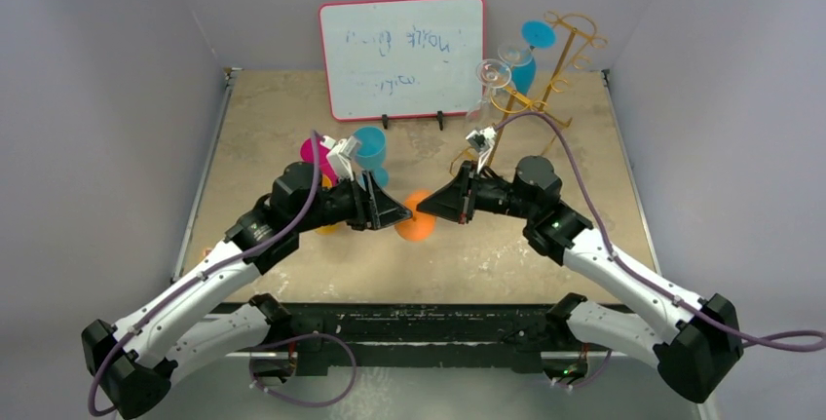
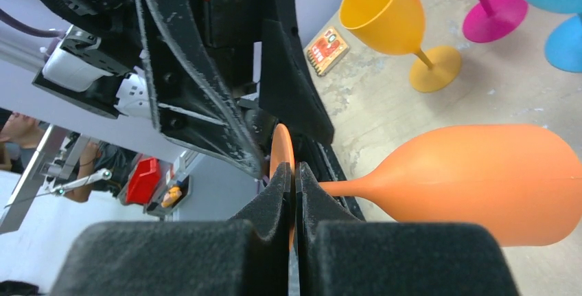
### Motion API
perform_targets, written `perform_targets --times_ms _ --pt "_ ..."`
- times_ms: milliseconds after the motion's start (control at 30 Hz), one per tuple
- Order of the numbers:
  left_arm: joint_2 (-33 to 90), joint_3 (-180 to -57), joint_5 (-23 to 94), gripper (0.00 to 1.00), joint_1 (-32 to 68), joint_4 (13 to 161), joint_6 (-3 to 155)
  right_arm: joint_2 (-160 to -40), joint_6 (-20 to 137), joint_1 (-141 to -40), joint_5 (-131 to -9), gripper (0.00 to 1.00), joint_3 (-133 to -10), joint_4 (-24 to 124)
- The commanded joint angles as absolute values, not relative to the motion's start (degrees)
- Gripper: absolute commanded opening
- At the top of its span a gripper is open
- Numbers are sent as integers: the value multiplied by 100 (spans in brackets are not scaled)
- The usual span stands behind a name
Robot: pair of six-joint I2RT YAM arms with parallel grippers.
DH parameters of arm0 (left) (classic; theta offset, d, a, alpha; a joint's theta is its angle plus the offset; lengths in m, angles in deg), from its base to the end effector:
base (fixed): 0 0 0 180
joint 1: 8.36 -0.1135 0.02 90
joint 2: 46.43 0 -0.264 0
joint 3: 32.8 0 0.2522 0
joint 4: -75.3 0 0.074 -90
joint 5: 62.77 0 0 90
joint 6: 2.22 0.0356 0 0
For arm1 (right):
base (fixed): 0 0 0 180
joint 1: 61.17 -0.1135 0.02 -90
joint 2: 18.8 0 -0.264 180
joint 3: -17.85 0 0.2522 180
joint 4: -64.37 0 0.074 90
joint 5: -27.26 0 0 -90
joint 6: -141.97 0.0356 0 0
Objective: Take the wine glass off the wine glass rack
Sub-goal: Place the wine glass at the center of the board.
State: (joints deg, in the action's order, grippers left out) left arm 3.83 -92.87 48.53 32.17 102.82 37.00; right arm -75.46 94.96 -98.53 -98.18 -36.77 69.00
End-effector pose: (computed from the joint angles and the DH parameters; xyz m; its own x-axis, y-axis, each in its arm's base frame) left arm 0.1450 -0.1410 0.3269 -0.8190 -0.2494 -0.5167 0.3700 0.4587 -0.8079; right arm 0.1702 0.1559 0.3297 -0.6248 0.2219 -0.7486 -0.7229 0.1979 0.6620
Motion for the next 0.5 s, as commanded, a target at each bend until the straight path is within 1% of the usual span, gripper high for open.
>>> perform_targets --times_ms 0,67,233,267,333,433,467 --pt "230 -9367 4681 51 3236 9988 3844 -7707 9542 -10120 -9876 0 -4090 7497" --pt "184 -9325 4674 36 3239 9965 3900 -7794 9531 -10203 -9858 0 -4144 7476" --pt "176 -9353 4801 4 3239 10079 4077 -7886 9538 -10236 -9877 0 -4067 7618" --pt "154 -9365 4799 0 3240 10074 4096 -7895 9531 -10239 -9988 0 -4018 7760" --pt "99 -9344 4784 0 3240 10023 4145 -7928 9678 -10246 -10081 2 -3880 8154" --pt "66 -9384 4794 0 3241 9962 4277 -8022 9826 -10252 -10298 20 -3760 8588" --pt "68 -9421 4807 0 3242 9967 4318 -8050 9822 -10251 -10353 28 -3764 8589"
